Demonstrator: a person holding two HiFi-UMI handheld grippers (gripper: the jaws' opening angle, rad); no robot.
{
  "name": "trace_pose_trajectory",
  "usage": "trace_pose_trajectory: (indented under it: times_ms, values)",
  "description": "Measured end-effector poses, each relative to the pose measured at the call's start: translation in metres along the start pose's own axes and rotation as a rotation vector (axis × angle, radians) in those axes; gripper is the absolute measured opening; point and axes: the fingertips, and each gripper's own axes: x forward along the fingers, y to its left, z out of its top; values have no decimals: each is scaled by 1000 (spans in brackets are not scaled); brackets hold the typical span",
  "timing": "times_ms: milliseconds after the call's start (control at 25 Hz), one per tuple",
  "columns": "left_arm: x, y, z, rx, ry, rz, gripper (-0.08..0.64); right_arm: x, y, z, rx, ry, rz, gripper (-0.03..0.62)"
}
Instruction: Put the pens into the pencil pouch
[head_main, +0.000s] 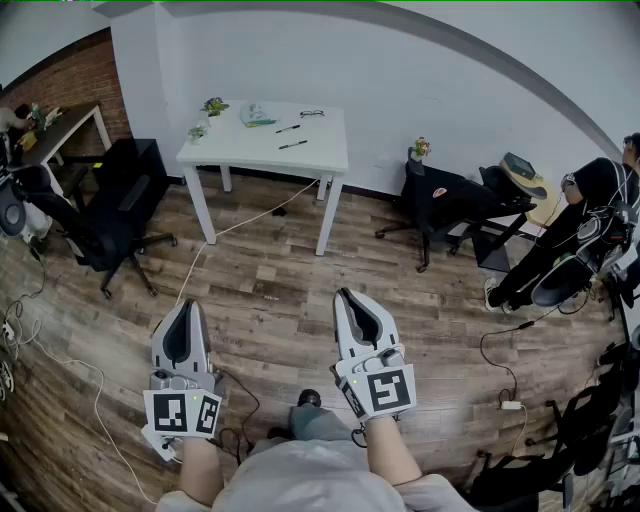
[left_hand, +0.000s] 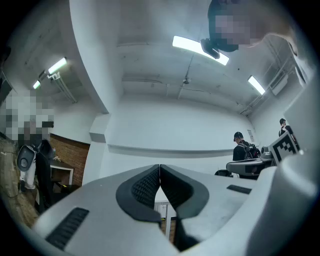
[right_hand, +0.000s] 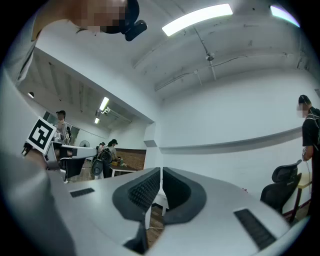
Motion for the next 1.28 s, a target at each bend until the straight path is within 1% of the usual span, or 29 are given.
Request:
trace_pose_trajectory:
  times_ms: [440,760,880,960,1040,1120,1200,1280]
  values:
    - [16,4,-2,-12,-5,3,25,16,-6,0,-7,-4,7,35]
    - [53,7,-6,-10,-17,6,25,50,-29,-2,-11,-17,13,36]
    - [75,8,-6,-6,-28,6,25,68,-42,-3,15,-29,28,37]
    - [91,5,-4,3,-48,-8,25,81,-53,-3,30,-36,42,37]
    - [104,-4,2,24,-72,-42,23,92,-65,-1,30,-44,47,37]
    - [117,-15,6,75,-86,-70,23,100,-76,1,15,-65,54,37]
    - [129,-24,5,147,-84,-79,23,104,-82,4,-25,-94,77,35]
    - [139,-31,1,182,-71,-84,24,109,-85,5,-66,-110,108,35]
